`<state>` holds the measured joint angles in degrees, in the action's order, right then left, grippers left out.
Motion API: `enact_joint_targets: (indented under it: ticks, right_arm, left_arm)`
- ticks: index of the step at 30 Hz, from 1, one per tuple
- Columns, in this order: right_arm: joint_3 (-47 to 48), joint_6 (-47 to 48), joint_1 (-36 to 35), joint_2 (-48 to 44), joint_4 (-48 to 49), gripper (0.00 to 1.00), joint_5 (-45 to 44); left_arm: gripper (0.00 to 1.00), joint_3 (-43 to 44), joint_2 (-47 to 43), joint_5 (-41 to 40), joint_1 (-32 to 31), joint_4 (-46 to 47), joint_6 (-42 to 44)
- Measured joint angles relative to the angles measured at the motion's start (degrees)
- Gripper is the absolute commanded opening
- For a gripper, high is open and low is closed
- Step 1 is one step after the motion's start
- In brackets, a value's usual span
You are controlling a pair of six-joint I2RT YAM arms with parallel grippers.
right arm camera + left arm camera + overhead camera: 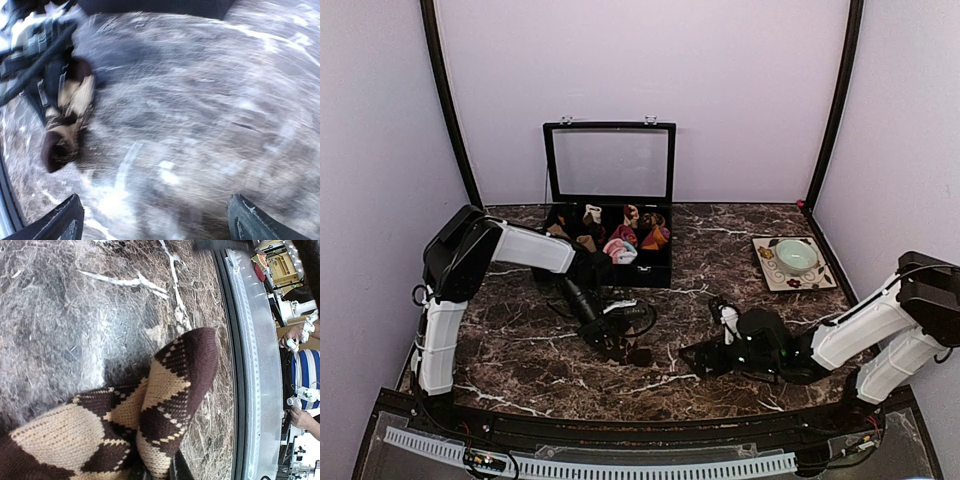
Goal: Roll the socks
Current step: Roll the sock at the center of the board.
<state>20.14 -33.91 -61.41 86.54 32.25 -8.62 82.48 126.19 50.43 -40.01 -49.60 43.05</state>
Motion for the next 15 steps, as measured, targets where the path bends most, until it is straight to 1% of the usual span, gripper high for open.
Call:
enact_joint_targets:
  ticks: [1,2,4,6,8,9,12,15]
  right_arm:
    - [-1.68,-1.07,0.92,-1.03,1.4,1.0,-0.42]
    - [-3.61,-1.51,1.97,-1.86,3.72,0.96,-0.35]
    - [-6.95,-0.17,2.82,-2.27,8.96,0.84,-0.28]
    - [-8.5,4.55,1.38,-1.57,13.07,0.76,-0.07]
    - [-7.76,11.19,-1.07,0.02,16.13,0.66,1.07]
    - [-7.04,14.4,-1.97,0.83,17.07,0.63,1.95]
    - [-3.39,25.18,-4.79,3.8,18.75,0.6,5.31]
    - [0.68,33.44,-6.6,6.03,18.71,0.55,7.78]
  left_arm:
    - [0.0,0.17,0.15,0.04,0.0,-0.26,-0.07]
    - [0.0,0.35,0.17,0.15,0.0,-0.48,-0.2]
    - [0.0,0.83,0.74,0.39,0.04,-1.16,-0.31]
    - [0.0,1.31,1.25,0.79,0.15,-1.84,-0.39]
    - [0.0,2.08,1.97,1.25,0.33,-2.82,-0.46]
    - [0.0,2.43,2.27,1.42,0.39,-3.26,-0.61]
    - [0.0,3.1,2.82,1.53,0.61,-4.11,-1.09]
    - [0.0,3.32,2.93,1.49,0.66,-4.37,-1.7]
